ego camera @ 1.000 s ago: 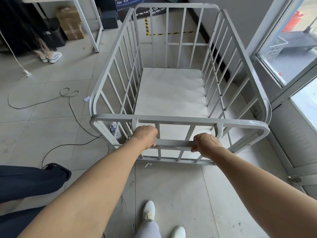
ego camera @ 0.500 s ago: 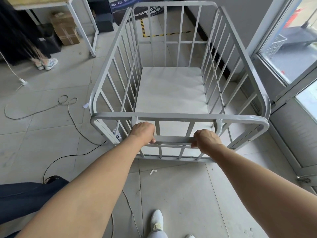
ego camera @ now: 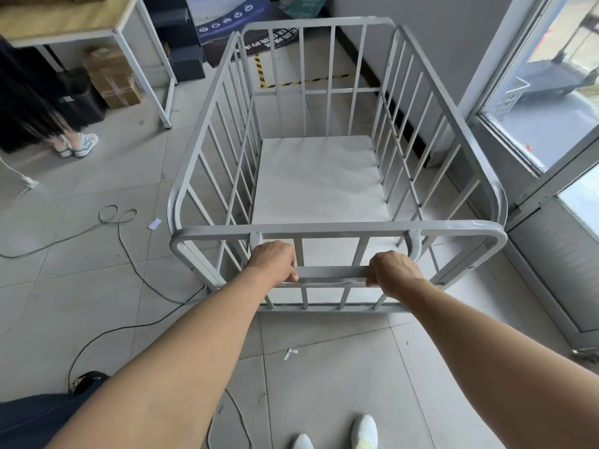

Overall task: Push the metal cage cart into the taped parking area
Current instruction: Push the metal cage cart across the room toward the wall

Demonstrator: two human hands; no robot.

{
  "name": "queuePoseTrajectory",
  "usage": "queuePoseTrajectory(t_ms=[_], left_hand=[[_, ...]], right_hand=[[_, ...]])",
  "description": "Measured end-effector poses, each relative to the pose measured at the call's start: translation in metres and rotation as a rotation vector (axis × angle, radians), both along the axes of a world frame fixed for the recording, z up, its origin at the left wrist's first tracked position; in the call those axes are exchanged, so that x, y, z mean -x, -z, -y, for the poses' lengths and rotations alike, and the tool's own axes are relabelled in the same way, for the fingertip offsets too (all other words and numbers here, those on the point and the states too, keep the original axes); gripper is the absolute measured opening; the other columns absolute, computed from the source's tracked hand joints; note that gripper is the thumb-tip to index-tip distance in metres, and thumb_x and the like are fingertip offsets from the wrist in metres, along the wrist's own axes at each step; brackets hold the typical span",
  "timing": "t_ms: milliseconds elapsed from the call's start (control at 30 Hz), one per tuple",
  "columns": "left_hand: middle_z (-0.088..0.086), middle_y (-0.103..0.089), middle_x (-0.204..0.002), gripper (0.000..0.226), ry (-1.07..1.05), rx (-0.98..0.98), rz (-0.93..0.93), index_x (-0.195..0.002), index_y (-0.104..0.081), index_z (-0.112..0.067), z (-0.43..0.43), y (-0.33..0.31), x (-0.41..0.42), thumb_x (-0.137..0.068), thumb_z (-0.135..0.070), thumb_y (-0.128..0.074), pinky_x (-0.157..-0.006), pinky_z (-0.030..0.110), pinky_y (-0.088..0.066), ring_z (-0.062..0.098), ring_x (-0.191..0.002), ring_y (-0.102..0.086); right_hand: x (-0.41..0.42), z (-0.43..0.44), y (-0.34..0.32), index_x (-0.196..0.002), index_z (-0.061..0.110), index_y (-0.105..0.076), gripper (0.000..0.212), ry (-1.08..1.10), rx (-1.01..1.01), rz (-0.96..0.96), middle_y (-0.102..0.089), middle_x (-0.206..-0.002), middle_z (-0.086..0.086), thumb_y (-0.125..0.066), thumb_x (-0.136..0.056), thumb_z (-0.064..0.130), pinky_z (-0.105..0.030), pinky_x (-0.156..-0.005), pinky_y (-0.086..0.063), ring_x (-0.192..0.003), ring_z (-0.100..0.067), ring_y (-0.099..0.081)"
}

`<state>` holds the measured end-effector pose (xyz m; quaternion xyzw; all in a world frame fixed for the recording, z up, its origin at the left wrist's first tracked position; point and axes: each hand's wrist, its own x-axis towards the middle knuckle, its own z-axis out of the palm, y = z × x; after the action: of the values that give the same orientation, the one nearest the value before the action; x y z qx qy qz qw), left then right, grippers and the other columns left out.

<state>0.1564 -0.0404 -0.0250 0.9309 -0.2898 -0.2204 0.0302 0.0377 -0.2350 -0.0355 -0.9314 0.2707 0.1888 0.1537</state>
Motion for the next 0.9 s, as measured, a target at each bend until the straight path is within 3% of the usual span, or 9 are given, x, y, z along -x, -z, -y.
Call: queuePoseTrajectory(t_ms=[300, 533, 667, 900], left_hand=[[0.003, -0.073, -0.105, 0.018, -0.008, 0.037, -0.017, -0.096, -0.076, -0.014, 0.051, -0.002, -0.016, -0.083, -0.027, -0.073, -0.086, 0.029, -0.045, 0.024, -0.104, -0.063], [-0.001, -0.077, -0.097, 0.015, -0.039, 0.094, -0.012, -0.094, -0.077, -0.011, 0.081, 0.004, -0.041, -0.089, -0.016, -0.063, -0.079, 0.025, -0.044, 0.02, -0.1, -0.065], [-0.001, -0.076, -0.096, 0.014, -0.021, 0.073, -0.022, -0.09, -0.077, -0.011, 0.095, 0.005, -0.068, -0.085, -0.021, -0.068, -0.083, 0.03, -0.049, 0.022, -0.099, -0.066], [0.005, -0.075, -0.094, 0.013, 0.07, 0.032, -0.017, -0.074, -0.069, -0.018, 0.115, 0.008, -0.118, -0.084, -0.027, -0.069, -0.08, 0.03, -0.049, 0.026, -0.095, -0.067]], right_hand=[[-0.021, 0.056, -0.002, -0.089, 0.015, -0.069, 0.016, 0.031, -0.004, 0.016, -0.047, -0.054, 0.01, -0.058, -0.086, 0.004, -0.024, -0.067, -0.037, -0.077, -0.022, -0.05], [-0.053, 0.09, -0.007, -0.076, 0.015, -0.069, 0.017, 0.111, -0.064, 0.004, -0.054, -0.065, 0.0, -0.057, -0.082, 0.004, -0.024, -0.055, -0.034, -0.076, -0.026, -0.054], [-0.079, 0.101, -0.008, -0.061, 0.017, -0.057, 0.024, 0.132, -0.039, -0.022, -0.053, -0.067, -0.002, -0.061, -0.082, 0.006, -0.023, -0.053, -0.032, -0.074, -0.025, -0.053], [-0.12, 0.115, -0.007, -0.078, 0.016, -0.07, 0.014, 0.147, 0.006, 0.0, -0.057, -0.071, -0.003, -0.062, -0.084, 0.006, -0.024, -0.068, -0.038, -0.075, -0.024, -0.052]])
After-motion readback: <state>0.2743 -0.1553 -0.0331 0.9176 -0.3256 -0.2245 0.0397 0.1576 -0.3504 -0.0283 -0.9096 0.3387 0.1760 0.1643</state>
